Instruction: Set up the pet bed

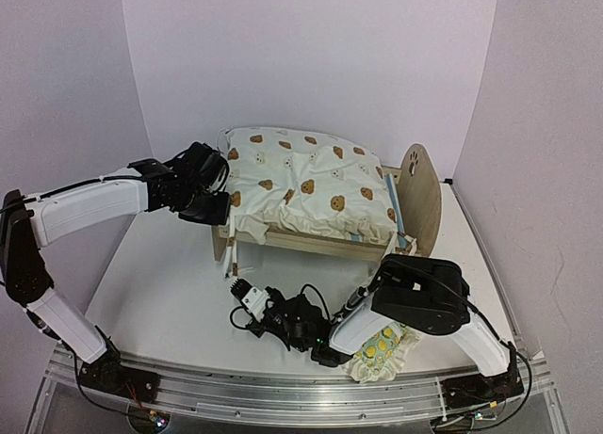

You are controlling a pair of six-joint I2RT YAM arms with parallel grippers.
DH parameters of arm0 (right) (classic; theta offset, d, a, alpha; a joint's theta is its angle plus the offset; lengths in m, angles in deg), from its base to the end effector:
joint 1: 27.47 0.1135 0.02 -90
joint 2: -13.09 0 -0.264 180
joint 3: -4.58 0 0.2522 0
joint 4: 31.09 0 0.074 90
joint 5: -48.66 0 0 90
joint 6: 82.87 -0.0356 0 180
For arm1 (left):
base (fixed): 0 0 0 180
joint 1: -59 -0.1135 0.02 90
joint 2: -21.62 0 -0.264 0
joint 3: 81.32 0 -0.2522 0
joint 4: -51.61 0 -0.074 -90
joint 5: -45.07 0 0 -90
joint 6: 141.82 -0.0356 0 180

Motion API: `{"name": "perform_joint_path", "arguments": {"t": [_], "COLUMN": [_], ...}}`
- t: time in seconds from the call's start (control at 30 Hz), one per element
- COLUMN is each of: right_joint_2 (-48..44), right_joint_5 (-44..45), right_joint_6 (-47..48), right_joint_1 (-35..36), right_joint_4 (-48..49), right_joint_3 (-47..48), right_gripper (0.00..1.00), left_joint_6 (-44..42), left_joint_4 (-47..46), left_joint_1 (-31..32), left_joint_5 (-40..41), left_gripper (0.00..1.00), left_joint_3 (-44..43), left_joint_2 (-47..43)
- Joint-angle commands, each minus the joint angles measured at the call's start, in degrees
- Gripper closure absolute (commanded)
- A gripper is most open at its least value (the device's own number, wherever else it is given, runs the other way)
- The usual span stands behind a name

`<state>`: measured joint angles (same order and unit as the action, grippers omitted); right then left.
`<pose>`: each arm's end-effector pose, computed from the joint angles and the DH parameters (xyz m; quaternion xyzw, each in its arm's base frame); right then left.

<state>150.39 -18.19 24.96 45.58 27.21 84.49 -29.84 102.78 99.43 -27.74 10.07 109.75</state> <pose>0.1465 0.4327 0.0818 -0.3893 0.5841 0.1989 0.6839 0.2595 -0.2073 0.2959 0.0997 0.9272 -0.0519 0.3574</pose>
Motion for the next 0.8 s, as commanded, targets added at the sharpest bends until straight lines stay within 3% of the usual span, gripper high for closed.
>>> {"name": "perform_joint_path", "arguments": {"t": [0.0,0.77], "right_joint_2": [-3.83,-5.87], "right_joint_5": [-1.62,-0.98], "right_joint_6": [-1.94,-6.71], "right_joint_1": [1.8,4.3], "right_joint_4": [1.95,1.95], "right_joint_3": [-2.66,-8.65], "right_gripper": [1.0,1.0], "left_joint_6": [-1.61,-0.26], "left_joint_4": [-12.06,-17.66], "left_joint_1": [0.89,0.87], "left_joint_5": [-4.82,-4.13], "left_gripper": [1.0,1.0], "left_joint_3": [-2.27,5.69], "left_joint_2": [-2.8,-0.45]}}
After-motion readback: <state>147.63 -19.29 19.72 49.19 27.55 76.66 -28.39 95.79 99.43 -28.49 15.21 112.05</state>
